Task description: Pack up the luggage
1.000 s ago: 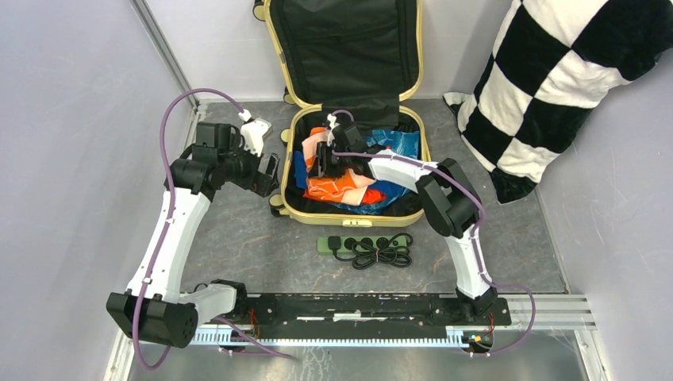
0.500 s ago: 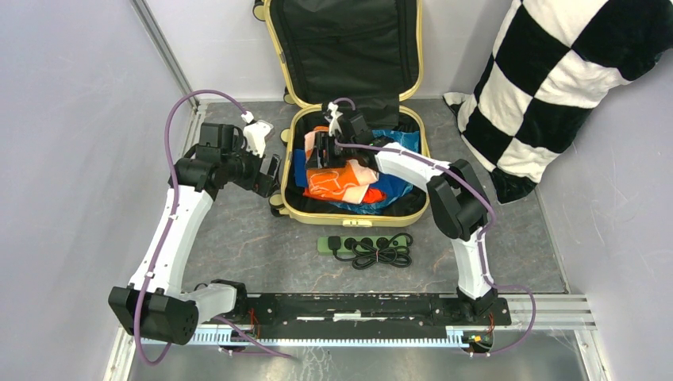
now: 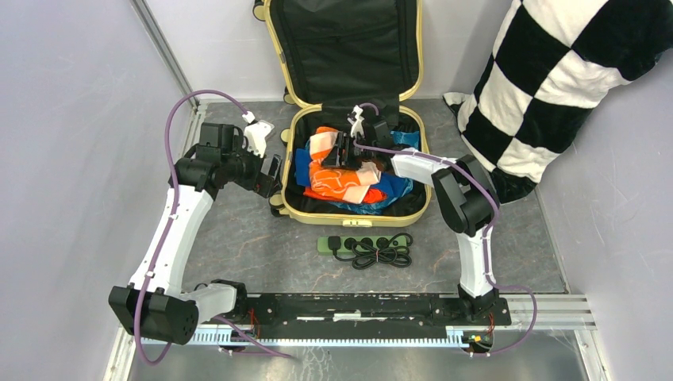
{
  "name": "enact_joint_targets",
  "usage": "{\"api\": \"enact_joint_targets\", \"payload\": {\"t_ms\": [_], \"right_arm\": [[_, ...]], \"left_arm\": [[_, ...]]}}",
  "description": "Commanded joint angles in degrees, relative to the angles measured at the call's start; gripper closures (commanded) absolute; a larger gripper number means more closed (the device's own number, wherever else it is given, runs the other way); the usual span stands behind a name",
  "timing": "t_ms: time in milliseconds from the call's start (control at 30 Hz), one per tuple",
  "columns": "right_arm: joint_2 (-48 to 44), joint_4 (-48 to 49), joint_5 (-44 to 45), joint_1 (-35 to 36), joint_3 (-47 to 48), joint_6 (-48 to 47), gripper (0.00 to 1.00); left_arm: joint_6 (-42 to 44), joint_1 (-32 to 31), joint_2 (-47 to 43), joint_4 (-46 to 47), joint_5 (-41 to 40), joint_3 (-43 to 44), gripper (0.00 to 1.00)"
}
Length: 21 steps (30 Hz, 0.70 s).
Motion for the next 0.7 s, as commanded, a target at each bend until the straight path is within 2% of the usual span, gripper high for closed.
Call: {"api": "enact_joint_targets", "payload": {"t_ms": [0, 100, 167, 367, 533, 667], "right_arm": [[-1.84, -4.47, 0.2, 0.44, 1.07, -1.64, 0.4], [-10.43, -11.09, 4.37, 0.95, 2.33, -8.19, 0.3], [-18.44, -14.46, 8.55, 1.98, -0.45, -14.16, 0.24], [-48.89, -17.37, 21.56, 7.47, -25.01, -27.31, 0.05], [-66.28, -20.77, 21.84, 13.33, -42.87, -28.38, 0.02], [-72.48, -20.46, 22.12, 18.89, -51.64, -26.62, 0.02]], "left_arm": [[0.82, 0.3, -0.56, 1.59, 0.37, 1.11, 0.0], [0.66, 0.29, -1.01, 1.31, 0.59, 1.52, 0.0], [0.56, 0.34, -1.17, 0.88, 0.59, 1.95, 0.0], [0.51, 0.47, -2.31, -0.2, 0.39, 2.79, 0.0], [-0.04, 0.47, -1.84, -2.42, 1.52, 4.76, 0.0], [-0.57, 0.47, -3.15, -2.49, 1.16, 3.6, 0.0]]}}
